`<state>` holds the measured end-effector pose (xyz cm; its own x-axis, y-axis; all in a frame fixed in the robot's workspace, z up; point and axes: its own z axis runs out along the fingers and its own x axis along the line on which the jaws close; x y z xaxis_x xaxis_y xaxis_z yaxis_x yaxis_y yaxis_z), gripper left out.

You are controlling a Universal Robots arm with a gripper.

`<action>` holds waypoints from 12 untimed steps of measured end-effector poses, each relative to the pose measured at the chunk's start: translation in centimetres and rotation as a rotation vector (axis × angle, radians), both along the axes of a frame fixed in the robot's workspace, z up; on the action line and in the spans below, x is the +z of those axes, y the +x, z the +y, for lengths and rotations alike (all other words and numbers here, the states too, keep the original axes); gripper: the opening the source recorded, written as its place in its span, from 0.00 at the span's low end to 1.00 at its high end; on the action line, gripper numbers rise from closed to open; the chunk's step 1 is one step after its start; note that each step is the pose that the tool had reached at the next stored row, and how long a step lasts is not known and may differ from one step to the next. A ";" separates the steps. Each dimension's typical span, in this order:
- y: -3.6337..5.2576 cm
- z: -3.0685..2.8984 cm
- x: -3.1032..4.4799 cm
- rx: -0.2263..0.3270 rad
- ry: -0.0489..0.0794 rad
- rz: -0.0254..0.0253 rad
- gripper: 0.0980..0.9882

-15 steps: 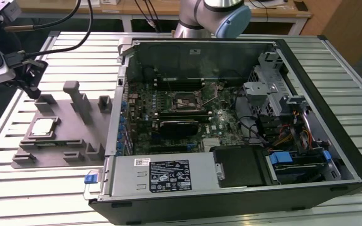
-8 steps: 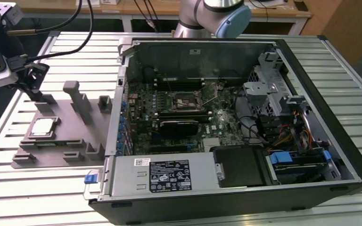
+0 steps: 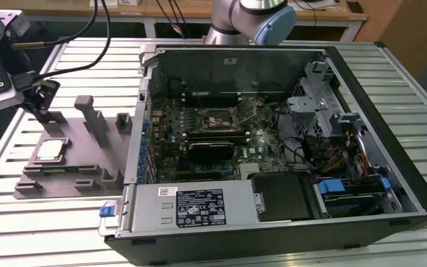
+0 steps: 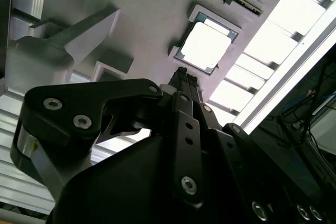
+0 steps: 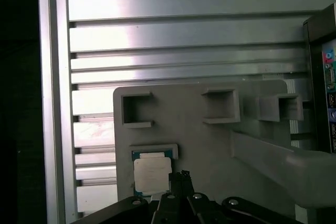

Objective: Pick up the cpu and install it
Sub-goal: 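Pick up the cpu and move it towards the insertion slot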

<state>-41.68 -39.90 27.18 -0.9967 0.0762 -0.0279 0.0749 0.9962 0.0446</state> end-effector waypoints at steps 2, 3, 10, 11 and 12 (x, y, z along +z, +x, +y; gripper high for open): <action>-0.08 0.00 -0.16 0.000 0.000 0.0001 0.01; -0.12 0.00 -0.23 0.000 0.000 0.0002 0.01; -0.54 -0.01 -0.85 0.000 0.000 -0.0001 0.01; -0.59 -0.01 -0.92 0.000 0.000 -0.0002 0.01; -0.65 -0.01 -0.98 0.000 0.000 -0.0001 0.01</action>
<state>-42.33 -39.91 26.21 -0.9967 0.0762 -0.0280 0.0750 0.9962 0.0447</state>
